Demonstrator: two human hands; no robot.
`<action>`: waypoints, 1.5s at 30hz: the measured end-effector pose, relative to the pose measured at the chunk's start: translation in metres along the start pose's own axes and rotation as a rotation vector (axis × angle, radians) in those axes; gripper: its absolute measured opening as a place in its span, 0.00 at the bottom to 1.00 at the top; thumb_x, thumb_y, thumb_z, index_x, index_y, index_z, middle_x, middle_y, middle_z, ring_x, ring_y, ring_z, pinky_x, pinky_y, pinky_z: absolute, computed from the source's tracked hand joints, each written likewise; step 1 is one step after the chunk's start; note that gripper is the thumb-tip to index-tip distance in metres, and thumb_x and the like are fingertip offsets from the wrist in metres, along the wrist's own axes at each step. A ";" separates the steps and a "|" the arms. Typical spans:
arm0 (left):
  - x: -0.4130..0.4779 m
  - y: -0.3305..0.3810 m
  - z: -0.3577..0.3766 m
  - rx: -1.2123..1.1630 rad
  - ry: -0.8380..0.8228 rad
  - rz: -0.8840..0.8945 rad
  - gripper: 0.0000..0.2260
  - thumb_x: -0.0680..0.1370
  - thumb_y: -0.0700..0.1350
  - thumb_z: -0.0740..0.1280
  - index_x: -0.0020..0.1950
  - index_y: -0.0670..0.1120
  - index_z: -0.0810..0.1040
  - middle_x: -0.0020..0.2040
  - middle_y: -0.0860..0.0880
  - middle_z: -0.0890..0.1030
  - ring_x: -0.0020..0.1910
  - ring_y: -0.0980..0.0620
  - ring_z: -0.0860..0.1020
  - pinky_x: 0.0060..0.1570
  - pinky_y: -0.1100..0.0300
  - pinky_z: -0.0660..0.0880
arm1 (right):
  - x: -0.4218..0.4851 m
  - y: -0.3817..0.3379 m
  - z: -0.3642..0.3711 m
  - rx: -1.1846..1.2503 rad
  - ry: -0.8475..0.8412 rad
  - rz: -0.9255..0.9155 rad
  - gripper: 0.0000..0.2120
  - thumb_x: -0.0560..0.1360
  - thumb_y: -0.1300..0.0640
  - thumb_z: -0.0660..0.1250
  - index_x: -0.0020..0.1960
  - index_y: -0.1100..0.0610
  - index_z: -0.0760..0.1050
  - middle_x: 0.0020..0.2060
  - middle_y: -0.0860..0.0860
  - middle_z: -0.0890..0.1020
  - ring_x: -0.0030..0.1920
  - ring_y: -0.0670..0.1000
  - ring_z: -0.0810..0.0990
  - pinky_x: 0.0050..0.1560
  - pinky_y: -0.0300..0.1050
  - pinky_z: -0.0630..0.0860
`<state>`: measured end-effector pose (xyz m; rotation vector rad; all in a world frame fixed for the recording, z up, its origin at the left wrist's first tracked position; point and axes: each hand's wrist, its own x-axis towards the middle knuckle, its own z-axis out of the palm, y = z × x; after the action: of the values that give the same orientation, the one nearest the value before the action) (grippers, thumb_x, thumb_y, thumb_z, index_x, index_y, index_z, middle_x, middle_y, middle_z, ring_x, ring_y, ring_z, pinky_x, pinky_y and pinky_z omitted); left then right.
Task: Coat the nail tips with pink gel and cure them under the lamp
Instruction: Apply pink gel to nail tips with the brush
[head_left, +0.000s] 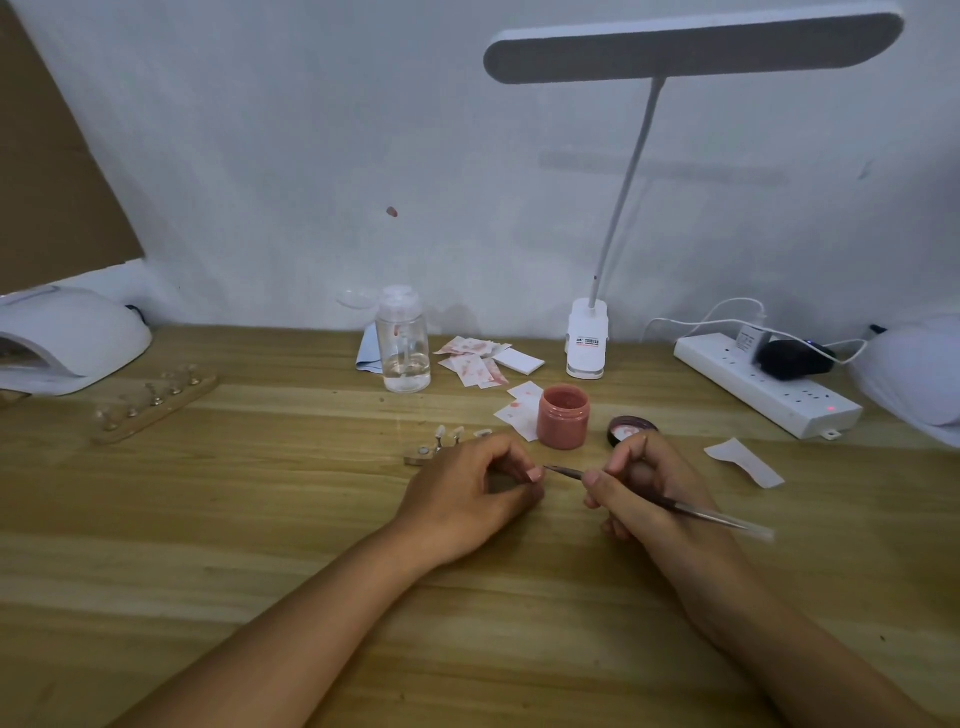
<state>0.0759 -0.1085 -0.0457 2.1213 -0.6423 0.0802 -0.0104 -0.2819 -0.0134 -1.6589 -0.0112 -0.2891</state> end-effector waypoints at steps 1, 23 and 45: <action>0.000 0.000 0.000 0.001 -0.001 0.000 0.07 0.73 0.49 0.74 0.41 0.59 0.78 0.39 0.68 0.79 0.29 0.72 0.71 0.32 0.63 0.61 | 0.000 0.000 0.000 -0.001 -0.001 0.002 0.08 0.75 0.66 0.67 0.46 0.67 0.67 0.34 0.57 0.79 0.29 0.40 0.76 0.31 0.36 0.74; -0.001 0.002 -0.001 0.026 -0.007 0.011 0.08 0.74 0.49 0.74 0.40 0.59 0.76 0.40 0.66 0.80 0.29 0.72 0.71 0.29 0.70 0.59 | 0.000 -0.002 0.001 -0.006 0.016 0.024 0.08 0.76 0.67 0.67 0.45 0.67 0.67 0.34 0.57 0.80 0.28 0.40 0.75 0.29 0.34 0.72; 0.000 0.002 -0.001 -0.002 0.002 0.016 0.08 0.74 0.48 0.74 0.40 0.57 0.77 0.39 0.65 0.79 0.31 0.71 0.71 0.33 0.64 0.62 | 0.000 -0.003 0.002 -0.002 0.035 0.017 0.07 0.76 0.68 0.67 0.43 0.65 0.68 0.31 0.54 0.79 0.27 0.40 0.74 0.28 0.33 0.71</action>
<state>0.0753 -0.1089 -0.0437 2.1145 -0.6578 0.0906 -0.0106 -0.2795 -0.0111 -1.6551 0.0294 -0.3047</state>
